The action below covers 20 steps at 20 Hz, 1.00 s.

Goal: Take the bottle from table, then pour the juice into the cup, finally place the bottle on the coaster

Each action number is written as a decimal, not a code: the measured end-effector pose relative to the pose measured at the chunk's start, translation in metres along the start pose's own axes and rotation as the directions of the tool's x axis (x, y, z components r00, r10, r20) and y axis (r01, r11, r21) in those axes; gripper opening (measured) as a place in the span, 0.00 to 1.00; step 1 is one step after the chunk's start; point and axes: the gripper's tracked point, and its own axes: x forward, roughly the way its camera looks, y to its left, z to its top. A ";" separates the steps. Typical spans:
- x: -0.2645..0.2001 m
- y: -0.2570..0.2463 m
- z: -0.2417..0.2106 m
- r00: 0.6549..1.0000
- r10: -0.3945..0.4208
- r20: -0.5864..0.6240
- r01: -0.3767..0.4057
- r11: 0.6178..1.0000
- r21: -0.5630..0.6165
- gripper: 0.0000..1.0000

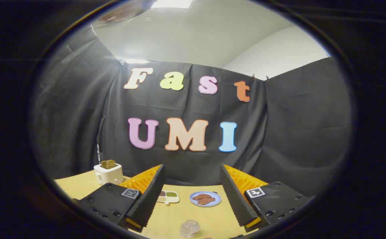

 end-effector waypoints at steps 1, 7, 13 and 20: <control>-0.001 -0.001 0.000 1.000 -0.001 0.000 0.001 1.000 0.001 0.97; -0.011 -0.002 -0.004 1.000 0.011 -0.010 -0.011 1.000 -0.005 0.97; -0.012 -0.008 -0.003 1.000 0.014 -0.020 -0.014 1.000 -0.015 0.97; -0.022 -0.011 -0.027 0.996 0.038 -0.079 -0.041 0.999 -0.033 0.97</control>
